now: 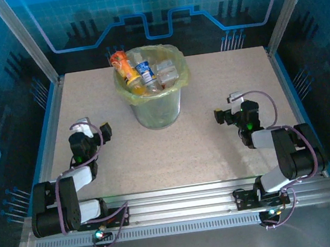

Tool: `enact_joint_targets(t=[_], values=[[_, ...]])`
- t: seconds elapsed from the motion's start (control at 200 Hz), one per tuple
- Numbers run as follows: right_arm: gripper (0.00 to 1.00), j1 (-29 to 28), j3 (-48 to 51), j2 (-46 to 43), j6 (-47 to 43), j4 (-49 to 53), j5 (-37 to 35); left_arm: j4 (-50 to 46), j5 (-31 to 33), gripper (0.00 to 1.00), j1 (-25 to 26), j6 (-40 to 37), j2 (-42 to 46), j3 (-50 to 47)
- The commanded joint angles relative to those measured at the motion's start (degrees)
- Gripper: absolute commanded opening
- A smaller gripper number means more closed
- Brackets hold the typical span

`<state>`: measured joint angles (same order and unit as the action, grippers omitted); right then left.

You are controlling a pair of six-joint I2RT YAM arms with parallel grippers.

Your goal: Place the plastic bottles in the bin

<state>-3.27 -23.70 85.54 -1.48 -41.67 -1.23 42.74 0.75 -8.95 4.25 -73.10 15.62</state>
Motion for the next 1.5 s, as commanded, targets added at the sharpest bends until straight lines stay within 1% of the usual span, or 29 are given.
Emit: enact_joint_targets(t=[0.0,0.075,0.11,0.185,0.325,0.515,0.625,0.67,0.72,0.775,1.496], values=[[1.00,0.8,-1.0,0.7,0.9,-1.7,1.1,0.5,-2.9,0.99,-0.6,-1.6,-0.7,2.2],[1.00,0.8,-1.0,0.7,0.8,-1.7,1.1,-0.4,-3.6,0.99,-0.5,-1.8,-1.1,2.9],[1.00,0.8,-1.0,0.7,0.8,-1.7,1.1,-0.5,-4.1,0.99,-0.5,-0.7,-1.1,2.9],[1.00,0.8,-1.0,0.7,0.8,-1.7,1.1,2.3,-6.0,0.99,-0.3,2.1,-1.8,2.1],[1.00,0.7,-1.0,0.7,0.8,-1.6,1.1,5.8,-5.2,0.99,1.0,3.1,-4.9,2.8],[1.00,0.7,-1.0,0.7,0.9,-1.6,1.1,8.0,-3.8,0.99,4.7,-1.1,-11.4,5.0],[1.00,0.8,-1.0,0.7,0.8,-1.6,1.1,14.3,-3.2,0.99,5.6,-2.0,-16.3,4.5],[1.00,0.7,-1.0,0.7,0.8,-1.6,1.1,11.4,-3.6,0.99,5.7,-2.0,-15.2,4.8],[1.00,0.8,-1.0,0.7,0.8,-1.6,1.2,12.7,-4.1,0.99,5.7,-2.3,-16.0,4.9],[1.00,0.7,-1.0,0.7,0.8,-1.6,1.1,10.3,-4.3,0.99,5.9,-2.7,-15.5,5.7],[1.00,0.8,-1.0,0.7,0.9,-1.6,1.1,9.7,-3.1,0.99,6.7,-3.5,-15.7,6.2]])
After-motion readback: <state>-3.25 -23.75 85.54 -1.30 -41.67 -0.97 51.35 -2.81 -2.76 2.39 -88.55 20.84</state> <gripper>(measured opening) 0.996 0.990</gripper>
